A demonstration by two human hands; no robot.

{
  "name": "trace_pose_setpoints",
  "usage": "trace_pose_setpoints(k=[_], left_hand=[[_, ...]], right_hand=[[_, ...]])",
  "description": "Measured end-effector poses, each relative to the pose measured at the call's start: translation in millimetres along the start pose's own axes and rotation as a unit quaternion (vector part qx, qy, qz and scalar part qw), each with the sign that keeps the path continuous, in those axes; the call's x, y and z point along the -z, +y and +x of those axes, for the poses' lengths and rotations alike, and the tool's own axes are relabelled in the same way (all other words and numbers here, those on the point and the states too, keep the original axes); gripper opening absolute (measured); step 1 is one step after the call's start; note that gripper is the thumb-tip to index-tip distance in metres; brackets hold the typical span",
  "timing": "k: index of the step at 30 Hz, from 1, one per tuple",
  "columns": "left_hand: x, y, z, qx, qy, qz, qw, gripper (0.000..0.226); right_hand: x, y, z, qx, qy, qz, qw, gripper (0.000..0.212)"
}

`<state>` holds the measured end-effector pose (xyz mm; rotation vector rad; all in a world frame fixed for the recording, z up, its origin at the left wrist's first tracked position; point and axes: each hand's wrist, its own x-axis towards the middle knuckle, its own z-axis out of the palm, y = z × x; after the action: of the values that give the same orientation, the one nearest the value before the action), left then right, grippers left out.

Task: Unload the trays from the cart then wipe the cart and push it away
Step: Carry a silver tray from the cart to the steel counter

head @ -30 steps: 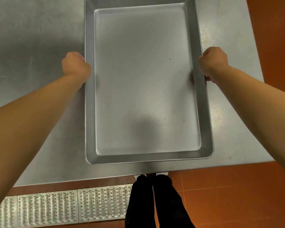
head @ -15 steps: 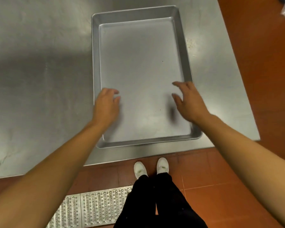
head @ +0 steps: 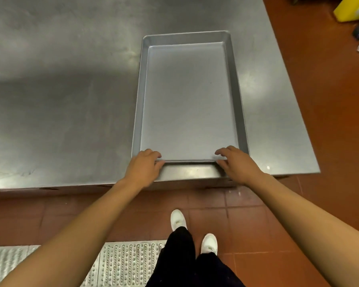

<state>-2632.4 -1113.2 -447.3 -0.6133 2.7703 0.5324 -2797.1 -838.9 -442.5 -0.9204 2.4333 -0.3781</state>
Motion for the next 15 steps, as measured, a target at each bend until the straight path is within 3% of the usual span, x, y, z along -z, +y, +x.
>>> trace_pose_setpoints(k=[4, 15], left_hand=[[-7, -10, -10, -0.010, -0.020, 0.032, 0.999, 0.032], [-24, -16, -2, 0.014, 0.064, -0.043, 0.997, 0.017]], right_hand=[[-9, 16, -11, 0.008, 0.016, -0.020, 1.000, 0.030], [-18, 37, -5, 0.043, 0.062, 0.034, 0.997, 0.023]])
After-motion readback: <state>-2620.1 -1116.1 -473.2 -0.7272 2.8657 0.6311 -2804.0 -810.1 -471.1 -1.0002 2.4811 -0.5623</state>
